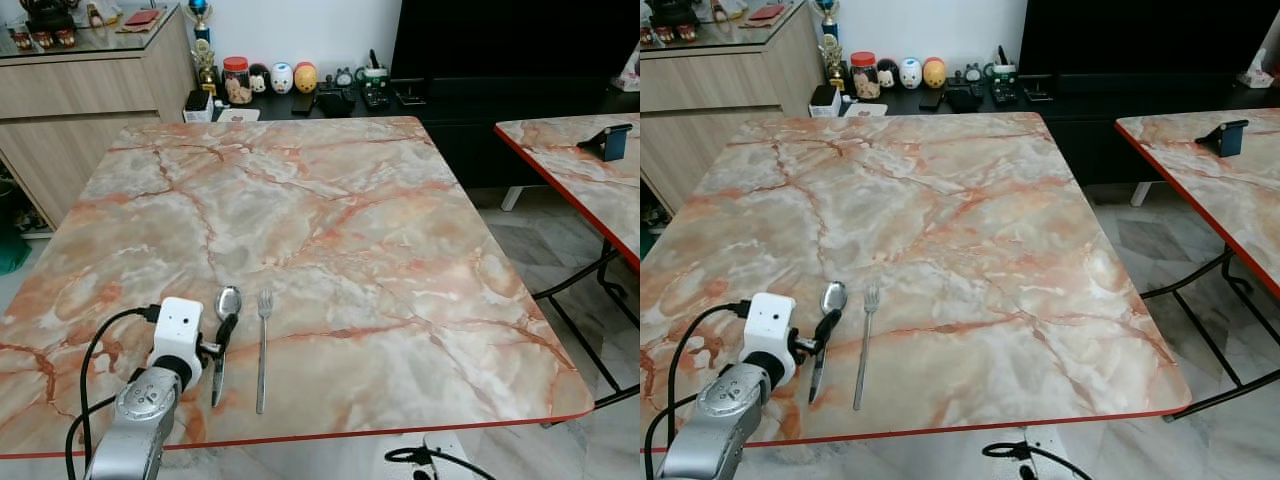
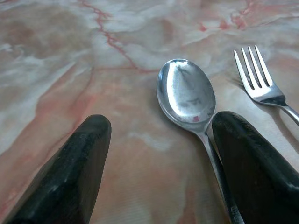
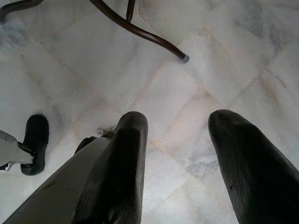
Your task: Setting the table
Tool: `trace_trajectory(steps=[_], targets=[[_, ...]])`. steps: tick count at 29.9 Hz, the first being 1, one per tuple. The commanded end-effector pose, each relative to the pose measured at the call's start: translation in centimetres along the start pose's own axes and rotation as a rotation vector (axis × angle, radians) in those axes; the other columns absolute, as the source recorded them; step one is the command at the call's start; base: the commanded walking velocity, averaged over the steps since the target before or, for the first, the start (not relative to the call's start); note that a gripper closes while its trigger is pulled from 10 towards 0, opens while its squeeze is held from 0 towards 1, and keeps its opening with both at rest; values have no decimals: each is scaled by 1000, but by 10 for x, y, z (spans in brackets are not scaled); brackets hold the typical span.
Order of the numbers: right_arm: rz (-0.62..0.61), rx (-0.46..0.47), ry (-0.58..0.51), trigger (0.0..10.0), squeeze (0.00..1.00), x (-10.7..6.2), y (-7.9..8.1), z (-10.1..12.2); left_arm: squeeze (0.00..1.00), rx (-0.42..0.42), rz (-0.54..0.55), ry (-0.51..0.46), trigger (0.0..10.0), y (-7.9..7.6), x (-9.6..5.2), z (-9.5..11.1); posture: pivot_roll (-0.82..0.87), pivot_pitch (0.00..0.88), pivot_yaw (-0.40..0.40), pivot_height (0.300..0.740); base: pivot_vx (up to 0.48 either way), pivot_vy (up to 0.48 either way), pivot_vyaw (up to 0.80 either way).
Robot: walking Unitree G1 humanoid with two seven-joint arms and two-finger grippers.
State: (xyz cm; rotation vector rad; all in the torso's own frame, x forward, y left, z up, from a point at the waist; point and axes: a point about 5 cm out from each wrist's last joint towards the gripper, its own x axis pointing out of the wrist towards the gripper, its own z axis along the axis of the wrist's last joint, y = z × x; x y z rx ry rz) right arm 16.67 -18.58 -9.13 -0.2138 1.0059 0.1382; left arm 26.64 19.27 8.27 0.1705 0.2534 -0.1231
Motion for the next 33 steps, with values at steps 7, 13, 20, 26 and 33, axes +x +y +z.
trace_trajectory(steps=[7, 13, 20, 26, 33], targets=[[8, 1, 7, 10000, 0, 0, 5, -1, 0, 5, -48, 93, 10000, -6, -2, -19, 8, 0, -2, 740, 0, 0, 0], [11, 0, 9, 10000, 0, 0, 4, -3, 0, 14, -13, 117, 10000, -3, -3, -25, 7, 0, -3, 740, 0, 0, 0], [10, -1, 12, 10000, 0, 0, 3, -4, 0, -63, -2, 152, 10000, -1, -3, -33, 3, 0, -4, 740, 0, 0, 0], [12, -3, 14, 10000, 0, 0, 3, -4, 0, -82, -12, 155, 0, -2, -3, -34, 6, 0, -7, 740, 0, 0, 0], [12, -4, 15, 10000, 0, 0, 3, -4, 0, -89, -20, 153, 0, -2, -4, -34, 6, 0, -7, 740, 0, 0, 0]])
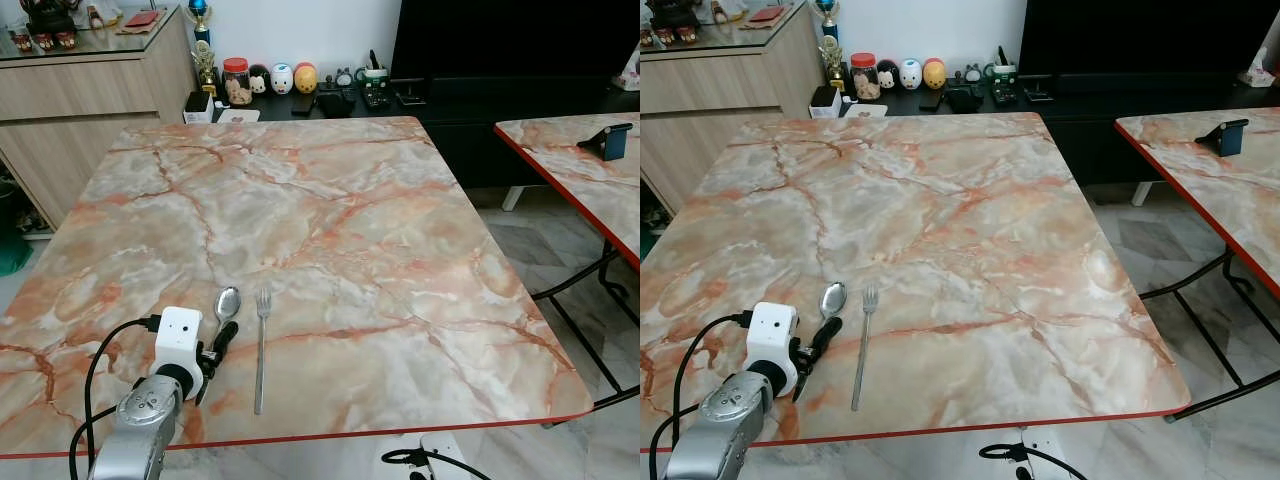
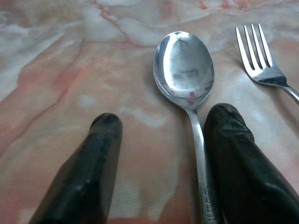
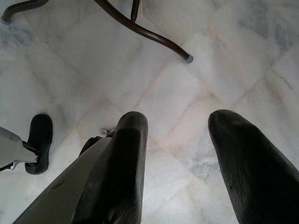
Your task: Setting the table
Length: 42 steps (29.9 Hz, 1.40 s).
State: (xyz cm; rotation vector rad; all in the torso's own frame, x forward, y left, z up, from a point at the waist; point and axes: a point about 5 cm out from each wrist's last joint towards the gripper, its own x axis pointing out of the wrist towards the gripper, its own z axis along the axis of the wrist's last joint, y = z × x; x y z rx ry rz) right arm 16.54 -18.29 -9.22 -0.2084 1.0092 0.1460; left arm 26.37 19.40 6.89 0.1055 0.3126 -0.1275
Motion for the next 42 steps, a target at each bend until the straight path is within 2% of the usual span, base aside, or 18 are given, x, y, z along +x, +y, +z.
trace_trajectory(steps=[1, 24, 30, 35, 37, 38, 39, 40, 41, 42], targets=[[3, -5, 13, 10000, 0, -1, 0, -4, 0, -24, -2, 98, 0, 0, -3, -20, 5, 0, -7, 740, 0, 0, 0], [7, -8, 15, 10000, 0, 0, 5, -4, 0, -17, -23, 32, 0, -2, -3, -7, 11, 0, -7, 740, 0, 0, 0], [5, -10, 14, 10000, 0, 0, 5, -4, 0, -22, 25, -2, 0, 3, -2, -1, 9, 0, -8, 740, 0, 0, 0], [2, -13, 12, 10000, 0, 0, 5, -4, 0, -88, 133, -102, 0, 15, -2, 14, 12, 0, -14, 740, 0, 0, 0], [2, -14, 12, 10000, 0, 0, 5, -4, 0, -100, 159, -128, 1608, 18, -3, 17, 12, 0, -14, 740, 0, 0, 0], [2, -14, 11, 10000, 0, 0, 5, -4, 0, -106, 167, -139, 1608, 19, -3, 19, 12, 0, -14, 740, 0, 0, 0], [1, -15, 11, 10000, 0, 0, 5, -4, 0, -111, 182, -156, 5882, 20, -3, 21, 13, 0, -16, 740, 0, 0, 0], [1, -15, 11, 10000, 0, 0, 5, -4, 0, -114, 191, -166, 5882, 21, -4, 23, 13, 0, -16, 740, 0, 0, 0], [2, -16, 11, 10000, 0, 0, 5, -3, 0, -118, 202, -182, 10000, 23, -4, 24, 13, 0, -16, 740, 0, 0, 0], [2, -16, 10, 10000, 0, 0, 6, -3, 0, -123, 217, -203, 10000, 24, -5, 27, 11, 0, -17, 740, 0, 0, 0]])
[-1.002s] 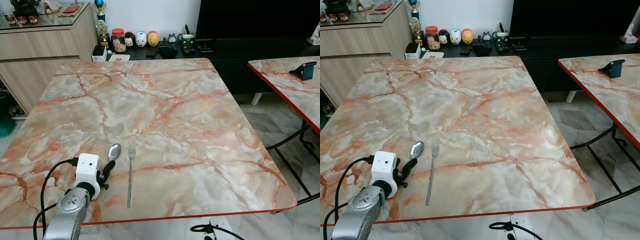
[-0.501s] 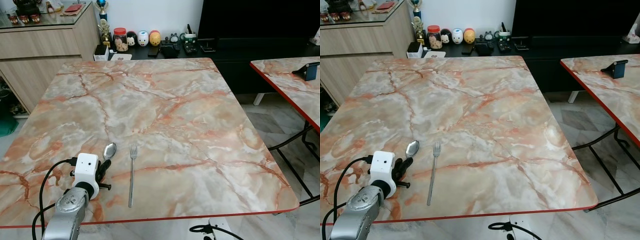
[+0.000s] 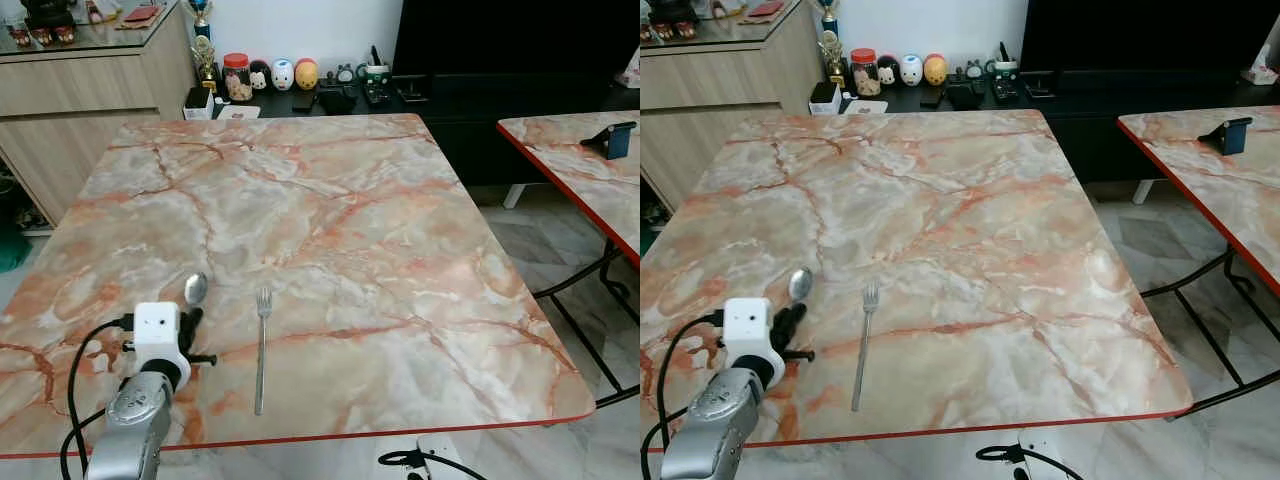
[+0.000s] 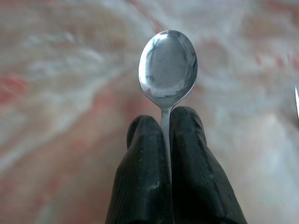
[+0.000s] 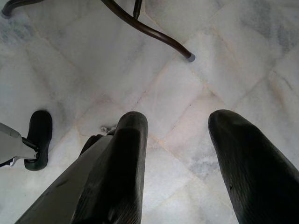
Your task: Setting the table
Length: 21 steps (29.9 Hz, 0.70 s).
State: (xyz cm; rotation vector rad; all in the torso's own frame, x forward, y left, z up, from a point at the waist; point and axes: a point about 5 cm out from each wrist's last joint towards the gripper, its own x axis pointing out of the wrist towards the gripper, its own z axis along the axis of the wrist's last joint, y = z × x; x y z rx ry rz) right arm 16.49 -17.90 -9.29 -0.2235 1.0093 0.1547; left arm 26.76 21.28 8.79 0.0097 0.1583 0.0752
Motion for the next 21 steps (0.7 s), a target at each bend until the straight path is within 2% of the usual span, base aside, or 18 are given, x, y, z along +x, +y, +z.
trace_trajectory(steps=[1, 6, 7, 10, 13, 17, 21], targets=[[3, 0, 8, 10000, 0, 0, 3, -3, 0, -16, 29, -72, 10000, 3, 1, 12, 11, 0, -17, 740, 0, 0, 0], [3, 1, 5, 10000, 0, 0, 4, -2, 0, -25, 97, -167, 10000, 8, -3, 23, 11, 0, -19, 740, 0, 0, 0], [1, 4, 5, 10000, 0, 0, 3, -2, 0, -16, 129, -209, 10000, 11, -7, 28, 10, 0, -21, 740, 0, 0, 0], [-1, 9, 4, 10000, 0, 0, 2, -3, 0, 35, 158, -252, 10000, 13, -11, 33, 12, 0, -24, 740, 0, 0, 0], [-2, 13, 2, 10000, 0, 0, 1, -3, 0, 62, 167, -281, 10000, 14, -14, 36, 12, 0, -23, 740, 0, 0, 0], [-5, 17, 2, 10000, 0, 0, 1, -2, 0, 59, 170, -284, 10000, 15, -15, 35, 12, 0, -21, 740, 0, 0, 0], [-8, 21, 7, 10000, 0, 0, 1, -3, 0, 68, 161, -307, 10000, 13, -15, 38, 10, 0, -19, 740, 0, -412, 0]])
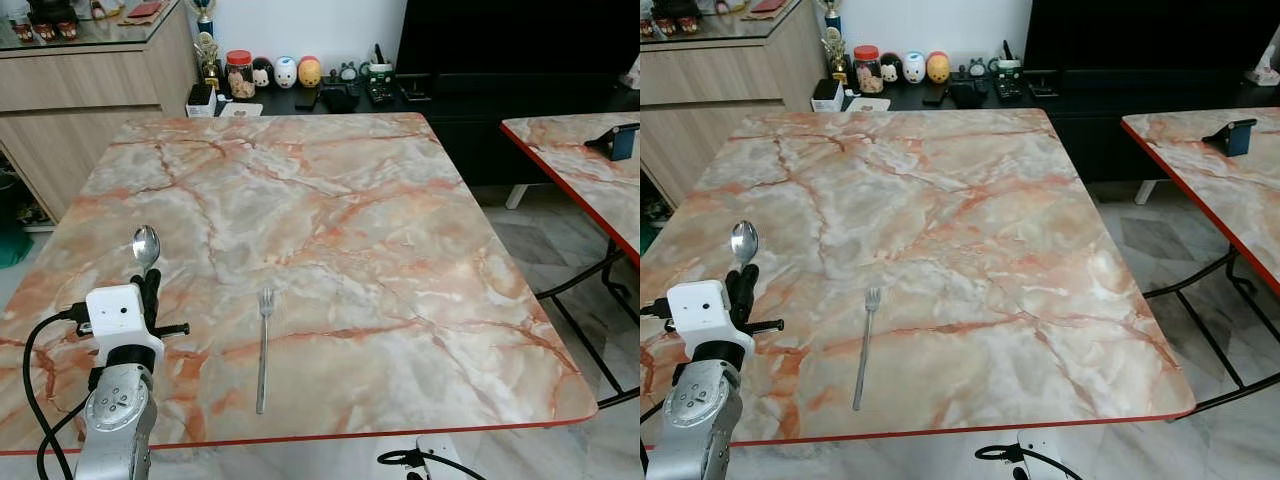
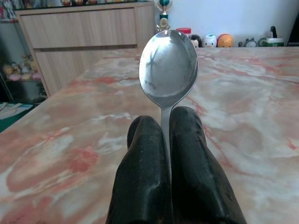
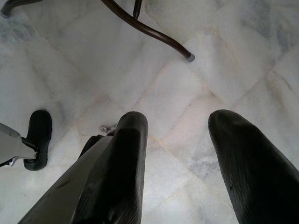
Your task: Setting the table
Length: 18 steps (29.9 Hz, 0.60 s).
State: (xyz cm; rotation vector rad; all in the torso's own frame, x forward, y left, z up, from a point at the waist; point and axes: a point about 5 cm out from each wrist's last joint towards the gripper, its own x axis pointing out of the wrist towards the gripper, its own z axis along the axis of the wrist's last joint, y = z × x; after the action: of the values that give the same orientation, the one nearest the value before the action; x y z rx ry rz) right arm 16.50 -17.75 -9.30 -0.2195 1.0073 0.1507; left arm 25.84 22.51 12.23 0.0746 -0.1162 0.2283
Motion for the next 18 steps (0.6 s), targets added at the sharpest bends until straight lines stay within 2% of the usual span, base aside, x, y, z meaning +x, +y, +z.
trace_trajectory(steps=[1, 11, 18], targets=[[-8, 26, 11, 10000, 0, -1, -1, -4, 0, 20, 0, -36, 10000, 0, 1, 6, 8, 0, -18, 740, 0, -480, 0], [-20, 52, 34, 10000, 0, -1, -2, -7, 0, 20, -13, -50, 10000, -4, 2, 6, 4, 0, -11, 740, 0, -480, 0], [-15, 49, 36, 10000, 0, 0, 2, -2, 0, 19, -16, -55, 10000, -3, 3, 7, 6, 0, -10, 740, 0, -480, -533]])
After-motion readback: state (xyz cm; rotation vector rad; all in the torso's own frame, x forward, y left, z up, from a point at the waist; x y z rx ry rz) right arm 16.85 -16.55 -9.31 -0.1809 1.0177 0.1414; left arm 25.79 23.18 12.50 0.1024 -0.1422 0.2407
